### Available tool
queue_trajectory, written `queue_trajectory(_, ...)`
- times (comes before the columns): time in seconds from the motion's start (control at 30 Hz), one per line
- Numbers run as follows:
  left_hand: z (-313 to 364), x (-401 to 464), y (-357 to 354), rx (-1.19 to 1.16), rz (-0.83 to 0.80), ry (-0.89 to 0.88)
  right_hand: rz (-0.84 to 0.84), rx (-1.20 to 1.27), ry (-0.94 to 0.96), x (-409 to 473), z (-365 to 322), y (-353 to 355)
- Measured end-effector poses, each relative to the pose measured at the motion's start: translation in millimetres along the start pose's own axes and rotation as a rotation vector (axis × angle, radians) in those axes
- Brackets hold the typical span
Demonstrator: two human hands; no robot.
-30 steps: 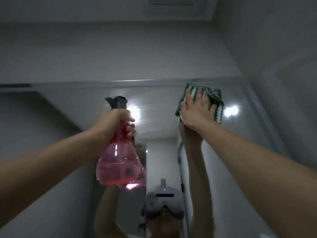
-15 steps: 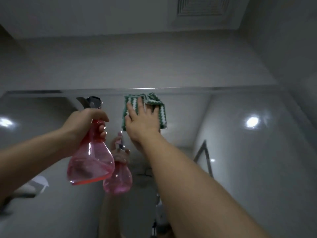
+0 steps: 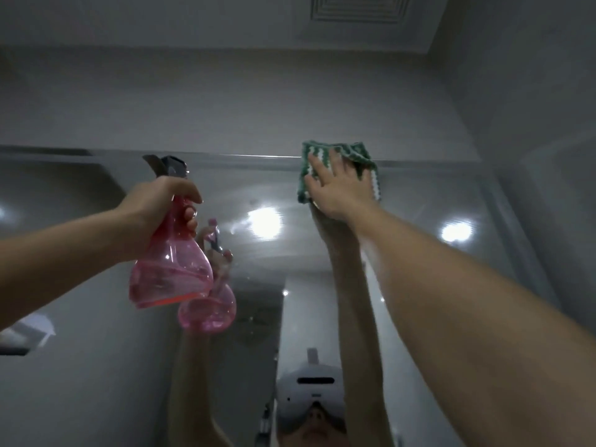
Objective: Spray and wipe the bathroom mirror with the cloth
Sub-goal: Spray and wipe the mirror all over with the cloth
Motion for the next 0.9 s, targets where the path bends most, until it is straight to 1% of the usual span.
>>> queue_trajectory(0.1, -3.6, -6.2, -28.0, -0.026, -0.012, 0.012, -0.007, -0.010, -0.090, -19.5, 56.6, 12.4)
queue_trajectory(0.2, -10.1, -14.4, -59.9, -0.031, -0.049, 0.038, -0.003, -0.003, -0.145, -37.4, 96.9, 19.9)
queue_trajectory(0.37, -24.2, -28.4, -102.5, -0.002, -0.129, 0.092, -0.002, 0.001, -0.229, -69.5, 146.8, 30.5)
queue_trajectory(0.5, -31.5, -31.8, -121.1, -0.009, -0.185, 0.119, -0.008, -0.001, -0.264, -88.6, 172.0, 33.3)
queue_trajectory(0.63, -29.7, -32.0, -125.7, -0.036, -0.227, 0.115, -0.017, -0.002, -0.290, -93.2, 176.7, 31.2)
queue_trajectory(0.7, -26.4, -31.7, -119.9, -0.034, -0.230, 0.110, 0.008, 0.009, -0.336, -95.0, 172.1, 28.2)
queue_trajectory(0.83, -20.3, -27.1, -84.9, -0.077, -0.184, 0.103, 0.051, 0.022, -0.414, -92.8, 146.2, 22.8)
queue_trajectory(0.9, -17.8, -24.0, -61.2, -0.097, -0.155, 0.097, 0.047, 0.010, -0.398, -86.4, 118.4, 16.9)
Point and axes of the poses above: each hand's wrist, its own x-axis towards the middle knuckle, its own y-axis out of the back of the hand, z = x × y, the point moved 5 cm from there along x, towards the middle knuckle, and after that the axes turned 7 degrees about y, right-handed, at the moved point
